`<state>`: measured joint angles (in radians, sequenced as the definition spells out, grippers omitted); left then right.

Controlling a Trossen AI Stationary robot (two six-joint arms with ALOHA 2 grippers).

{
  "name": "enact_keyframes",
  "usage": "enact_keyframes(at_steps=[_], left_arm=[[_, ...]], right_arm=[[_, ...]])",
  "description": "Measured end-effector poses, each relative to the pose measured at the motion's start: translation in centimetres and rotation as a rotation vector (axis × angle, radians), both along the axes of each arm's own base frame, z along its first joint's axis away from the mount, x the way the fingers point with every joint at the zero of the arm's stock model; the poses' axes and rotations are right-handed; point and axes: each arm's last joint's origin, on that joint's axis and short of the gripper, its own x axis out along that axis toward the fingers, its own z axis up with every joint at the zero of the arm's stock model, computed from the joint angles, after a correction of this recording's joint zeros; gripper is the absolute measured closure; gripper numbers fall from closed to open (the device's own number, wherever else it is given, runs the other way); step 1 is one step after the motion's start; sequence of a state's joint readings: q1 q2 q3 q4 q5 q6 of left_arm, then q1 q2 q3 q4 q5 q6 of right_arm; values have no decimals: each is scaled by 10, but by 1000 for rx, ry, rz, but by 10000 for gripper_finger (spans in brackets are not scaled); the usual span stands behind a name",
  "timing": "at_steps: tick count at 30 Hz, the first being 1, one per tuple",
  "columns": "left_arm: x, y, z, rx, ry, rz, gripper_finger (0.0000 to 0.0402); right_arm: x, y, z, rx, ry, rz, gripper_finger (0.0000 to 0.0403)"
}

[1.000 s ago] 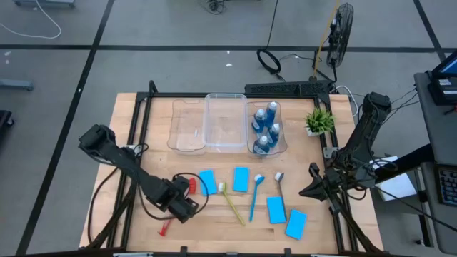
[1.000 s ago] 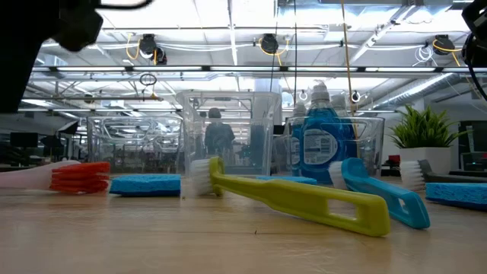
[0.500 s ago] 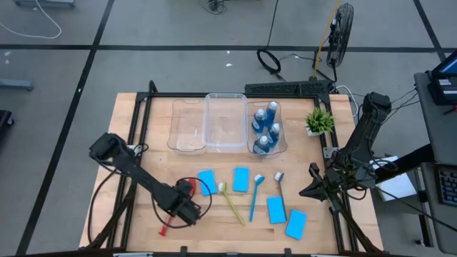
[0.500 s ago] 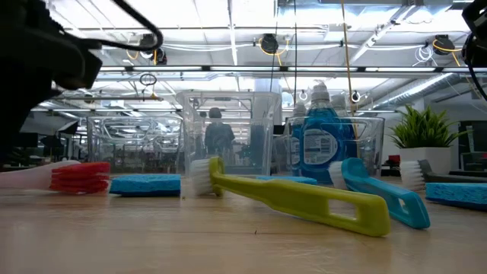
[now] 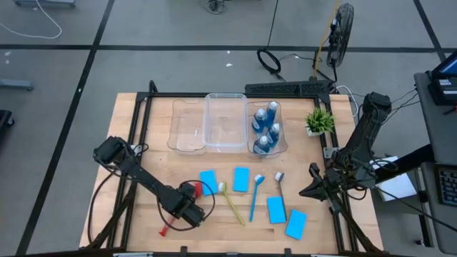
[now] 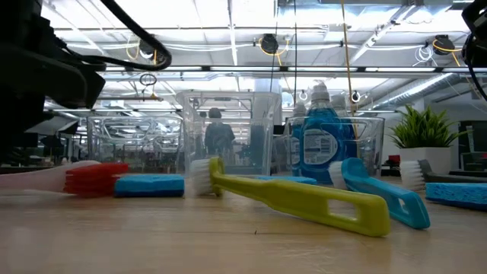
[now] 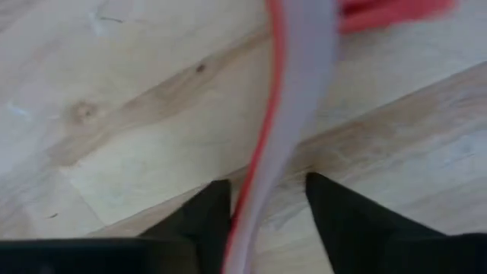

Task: Pick & Place Kitchen Sink Supplies
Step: Put the orange dishwashing brush into the white bin

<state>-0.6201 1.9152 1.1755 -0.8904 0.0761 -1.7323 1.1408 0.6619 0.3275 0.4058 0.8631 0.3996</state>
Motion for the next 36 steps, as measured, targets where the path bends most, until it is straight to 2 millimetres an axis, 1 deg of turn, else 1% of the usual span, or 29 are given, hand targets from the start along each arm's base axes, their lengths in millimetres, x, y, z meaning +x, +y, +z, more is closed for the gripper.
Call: enact_keyframes(at_steps=[6,7,11,15,17,19,21,27,29,33,36], left_arm=[[0,0,0,-6,-2,-3,347],[0,0,0,-10,5,-6,360],[-4,1,3,-16,45,8,360],[-17,7,10,10,150,12,360],[-23,11,19,33,193,32,360],[-31,17,32,60,222,53,360],[-38,21,46,78,210,59,360],[-57,38,92,126,69,133,360],[-63,44,105,140,-10,128,360],[-73,53,128,207,-212,37,360],[-79,58,144,262,-375,-89,360]], right_arm=[[0,0,0,0,0,0,403],[0,0,0,0,0,0,403],[0,0,0,0,0,0,403],[0,0,0,1,0,0,403],[0,0,0,1,0,0,403],[0,0,0,0,0,0,403],[0,0,0,1,0,0,403],[0,0,0,1,0,0,403],[0,0,0,0,0,-1,403],[0,0,0,0,-1,-3,403],[0,0,0,-2,-1,-4,403]])
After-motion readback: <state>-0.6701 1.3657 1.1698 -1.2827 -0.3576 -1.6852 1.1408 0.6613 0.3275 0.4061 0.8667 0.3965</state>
